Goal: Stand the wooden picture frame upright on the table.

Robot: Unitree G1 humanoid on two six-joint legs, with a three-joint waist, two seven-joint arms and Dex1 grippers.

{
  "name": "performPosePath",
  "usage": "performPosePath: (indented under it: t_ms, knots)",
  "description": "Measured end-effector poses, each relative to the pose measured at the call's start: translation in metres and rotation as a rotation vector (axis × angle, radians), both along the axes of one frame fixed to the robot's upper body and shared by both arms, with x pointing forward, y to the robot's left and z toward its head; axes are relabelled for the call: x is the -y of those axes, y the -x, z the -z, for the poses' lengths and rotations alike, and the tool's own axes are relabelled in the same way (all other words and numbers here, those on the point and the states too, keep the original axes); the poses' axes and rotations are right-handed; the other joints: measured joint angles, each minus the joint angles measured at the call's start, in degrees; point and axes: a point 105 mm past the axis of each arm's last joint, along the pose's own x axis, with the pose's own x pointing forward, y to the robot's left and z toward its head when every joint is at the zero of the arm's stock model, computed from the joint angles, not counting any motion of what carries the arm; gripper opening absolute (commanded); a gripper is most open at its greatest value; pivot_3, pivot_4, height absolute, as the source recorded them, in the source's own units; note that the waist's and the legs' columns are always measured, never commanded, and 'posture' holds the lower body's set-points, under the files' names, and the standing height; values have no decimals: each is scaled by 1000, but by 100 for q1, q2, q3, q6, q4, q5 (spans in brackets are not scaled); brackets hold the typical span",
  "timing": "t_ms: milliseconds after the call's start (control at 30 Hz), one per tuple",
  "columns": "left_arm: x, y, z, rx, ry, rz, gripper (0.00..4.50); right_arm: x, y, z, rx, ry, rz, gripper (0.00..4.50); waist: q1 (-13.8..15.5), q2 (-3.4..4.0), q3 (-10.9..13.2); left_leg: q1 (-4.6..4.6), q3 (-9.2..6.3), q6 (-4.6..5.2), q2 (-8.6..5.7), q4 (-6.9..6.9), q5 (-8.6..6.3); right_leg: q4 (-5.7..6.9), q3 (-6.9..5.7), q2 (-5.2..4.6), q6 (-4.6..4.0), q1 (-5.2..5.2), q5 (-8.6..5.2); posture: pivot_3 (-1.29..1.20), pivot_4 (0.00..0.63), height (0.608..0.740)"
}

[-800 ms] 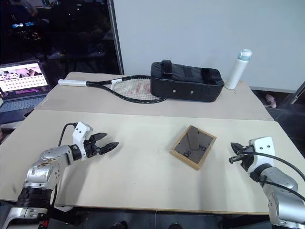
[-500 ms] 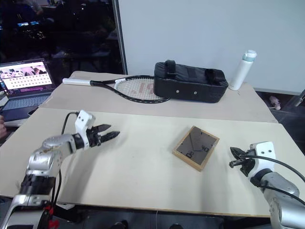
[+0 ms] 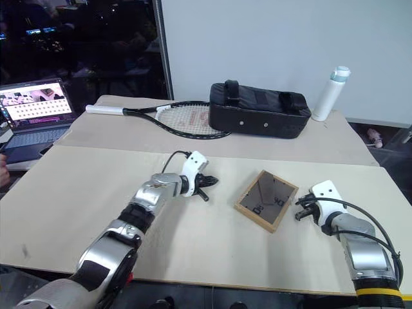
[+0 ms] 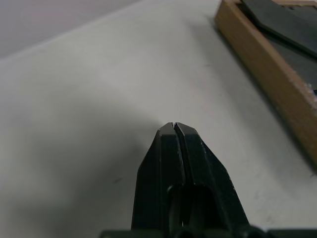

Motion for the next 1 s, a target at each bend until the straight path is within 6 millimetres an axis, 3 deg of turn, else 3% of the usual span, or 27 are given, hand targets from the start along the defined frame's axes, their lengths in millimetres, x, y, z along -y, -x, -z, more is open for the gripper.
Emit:
performPosePath:
  t_ms: [100,200,467,667,1000]
  knots:
    - [24,10,10,-29,-24,55,52,-26,-1,2,-8,-21,-78,0,-4,1,0,0,-3,-2,0,5,1,2,-1,0,5,3,-3,0,150,726]
    - [27,14,12,-48,-39,70,52,-35,-3,-2,-8,-29,-98,0,-21,3,-2,5,-5,-5,-1,5,3,5,-1,0,5,4,-3,0,150,726]
    - [-23,30,18,-97,-72,88,52,-85,-1,6,-31,-84,-254,0,-216,23,-19,55,-7,-7,1,-25,4,13,1,4,-5,32,-8,0,150,726]
    - [-62,48,25,-122,-103,47,52,-106,7,11,-50,-115,-333,0,-312,30,-54,74,-7,-7,4,-26,3,16,2,4,-10,48,-11,0,150,726]
    - [-84,75,36,-152,-107,-11,52,-124,12,21,-78,-129,-402,0,-322,30,-187,96,-3,-7,10,-37,-1,16,2,8,-31,55,-26,0,150,726]
